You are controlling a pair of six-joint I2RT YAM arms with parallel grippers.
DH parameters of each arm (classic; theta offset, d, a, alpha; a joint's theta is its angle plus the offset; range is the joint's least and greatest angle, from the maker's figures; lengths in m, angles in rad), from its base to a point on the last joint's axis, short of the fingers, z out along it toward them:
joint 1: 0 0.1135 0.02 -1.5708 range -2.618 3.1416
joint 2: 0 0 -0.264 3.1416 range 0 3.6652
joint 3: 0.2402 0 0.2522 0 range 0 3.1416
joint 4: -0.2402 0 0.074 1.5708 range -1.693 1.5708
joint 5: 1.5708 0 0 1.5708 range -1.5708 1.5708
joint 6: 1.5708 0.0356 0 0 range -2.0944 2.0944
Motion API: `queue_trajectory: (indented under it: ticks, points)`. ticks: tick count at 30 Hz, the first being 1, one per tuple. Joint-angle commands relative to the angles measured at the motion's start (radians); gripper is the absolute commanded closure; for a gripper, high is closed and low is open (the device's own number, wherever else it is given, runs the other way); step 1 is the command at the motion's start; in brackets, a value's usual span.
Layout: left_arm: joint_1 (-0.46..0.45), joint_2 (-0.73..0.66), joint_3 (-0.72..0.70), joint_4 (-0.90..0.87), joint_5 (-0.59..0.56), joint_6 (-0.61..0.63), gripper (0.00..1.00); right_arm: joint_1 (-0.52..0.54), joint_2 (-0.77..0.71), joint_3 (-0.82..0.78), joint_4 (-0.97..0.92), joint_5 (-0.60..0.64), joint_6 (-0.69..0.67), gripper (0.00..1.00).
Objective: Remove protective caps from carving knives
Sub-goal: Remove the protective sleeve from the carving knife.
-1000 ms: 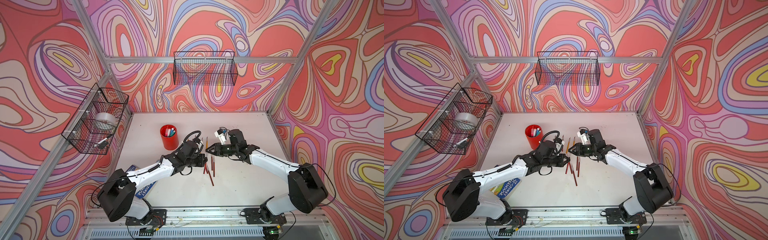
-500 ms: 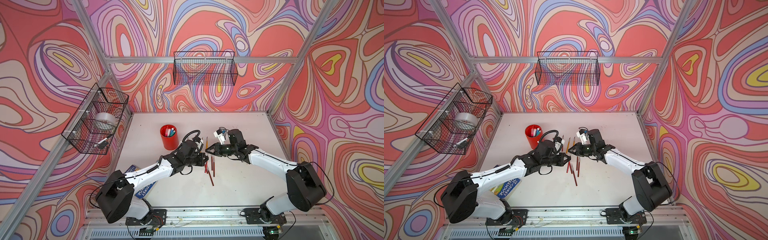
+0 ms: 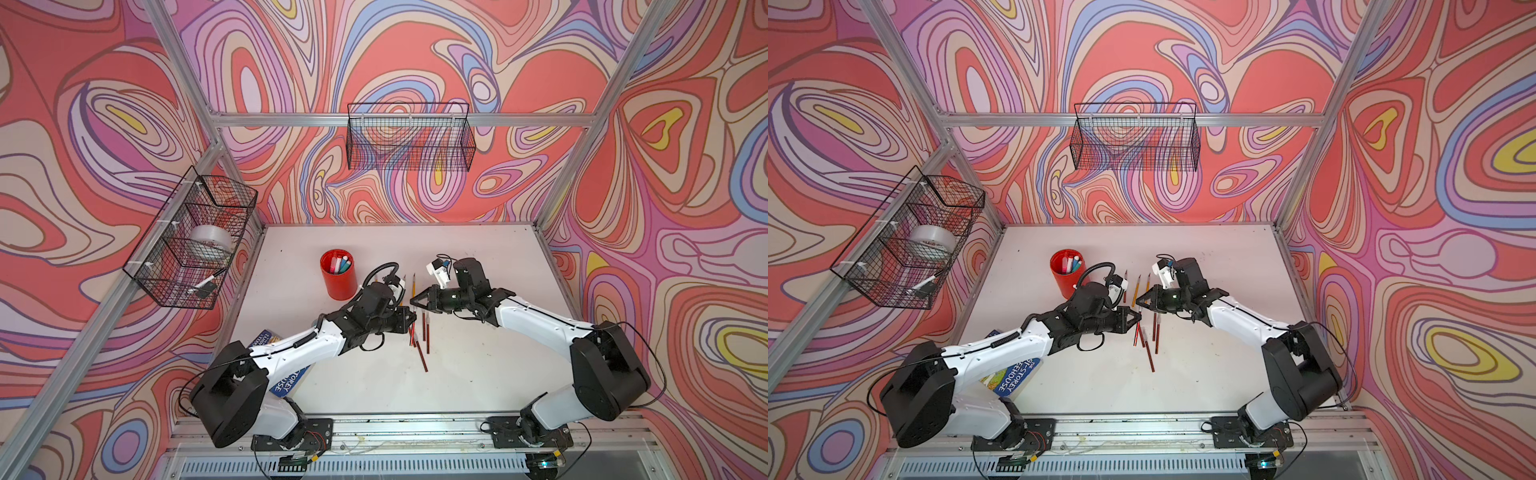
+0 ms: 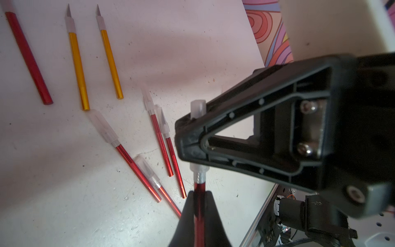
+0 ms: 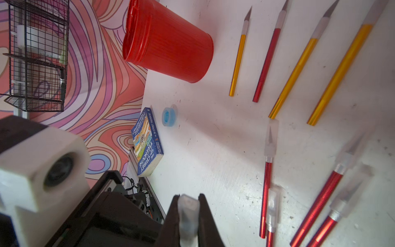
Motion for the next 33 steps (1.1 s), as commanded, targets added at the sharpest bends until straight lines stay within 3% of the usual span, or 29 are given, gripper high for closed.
queue_trajectory:
  ticks: [1,7,33]
  points:
    - [-0.004,-0.029,-0.040,0.004,0.012,-0.021,1.00,-0.013,-0.008,0.045,-0.004,0.111,-0.019,1.00]
    - [-0.004,-0.024,-0.066,-0.004,0.014,-0.026,1.00,-0.039,0.023,0.131,-0.086,0.190,-0.058,1.00]
    - [-0.003,0.026,-0.106,0.048,0.053,-0.052,1.00,-0.125,0.106,0.306,-0.102,0.175,-0.074,1.00]
